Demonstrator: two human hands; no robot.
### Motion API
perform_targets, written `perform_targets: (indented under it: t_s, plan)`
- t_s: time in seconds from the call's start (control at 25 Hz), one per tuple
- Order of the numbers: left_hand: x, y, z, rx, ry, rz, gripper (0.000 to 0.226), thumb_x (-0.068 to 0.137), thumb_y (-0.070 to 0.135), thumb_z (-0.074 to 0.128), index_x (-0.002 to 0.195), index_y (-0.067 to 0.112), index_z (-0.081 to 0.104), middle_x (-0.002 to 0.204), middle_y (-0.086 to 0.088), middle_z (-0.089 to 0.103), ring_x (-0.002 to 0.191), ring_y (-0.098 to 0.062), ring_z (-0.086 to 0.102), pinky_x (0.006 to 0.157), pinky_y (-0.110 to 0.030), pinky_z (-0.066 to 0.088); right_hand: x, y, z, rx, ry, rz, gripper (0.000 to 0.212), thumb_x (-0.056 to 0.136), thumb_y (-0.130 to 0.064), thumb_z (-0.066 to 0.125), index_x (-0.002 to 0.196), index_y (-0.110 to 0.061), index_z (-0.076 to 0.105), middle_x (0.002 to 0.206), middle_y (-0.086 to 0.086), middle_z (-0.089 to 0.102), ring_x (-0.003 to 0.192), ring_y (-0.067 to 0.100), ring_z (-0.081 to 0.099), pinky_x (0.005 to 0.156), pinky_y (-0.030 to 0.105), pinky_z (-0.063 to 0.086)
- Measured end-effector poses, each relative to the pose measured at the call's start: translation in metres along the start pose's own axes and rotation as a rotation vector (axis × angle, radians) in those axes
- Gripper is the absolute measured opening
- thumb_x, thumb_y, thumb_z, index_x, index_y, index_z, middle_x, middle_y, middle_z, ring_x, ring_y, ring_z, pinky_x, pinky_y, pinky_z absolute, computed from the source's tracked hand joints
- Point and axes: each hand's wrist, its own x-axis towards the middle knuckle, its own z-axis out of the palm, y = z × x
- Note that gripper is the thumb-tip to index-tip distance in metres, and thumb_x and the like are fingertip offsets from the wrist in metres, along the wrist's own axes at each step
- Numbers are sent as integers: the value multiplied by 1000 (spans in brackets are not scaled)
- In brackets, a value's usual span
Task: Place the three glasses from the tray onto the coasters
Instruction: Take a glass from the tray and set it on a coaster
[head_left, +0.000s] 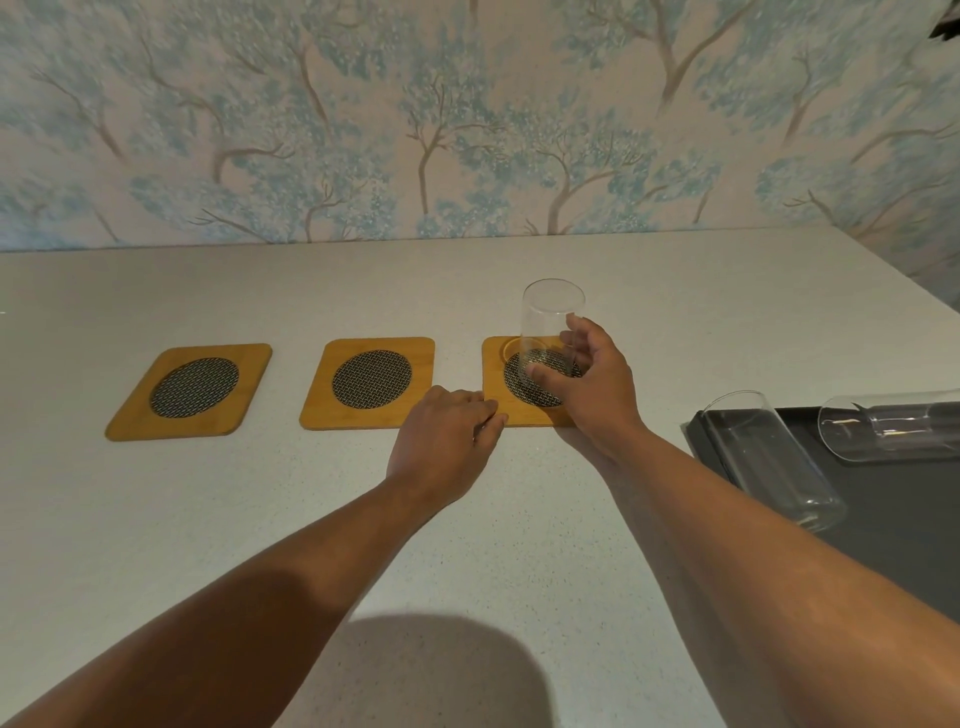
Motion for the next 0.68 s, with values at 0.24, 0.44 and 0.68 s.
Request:
perform_targets:
  t_s: [0.24,0.44,0.68]
  plan:
    - [0,1,-1,-13,4,-8,30,100,38,57,113,18,76,105,-3,76,98,-24,60,80,-40,52,-2,-2,1,-13,8,2,89,71,-40,91,148,-24,48,139,-4,61,122,10,58,100,30,51]
    - [0,1,0,-6,10,-10,30,100,39,57,108,17,77,101,-3,76,97,-23,60,79,-40,53,-1,-1,2,-19,20,3,88,71,-41,90,147,-23,49,141,-3,61,122,8,58,100,28,50]
    - [0,0,0,-18,20,-1,29,100,38,58,110,18,77,101,-3,76,96,-23,59,78,-38,51,-1,1,3,-18,21,1,88,73,-41,89,148,-23,47,145,-2,59,127,9,56,106,34,49]
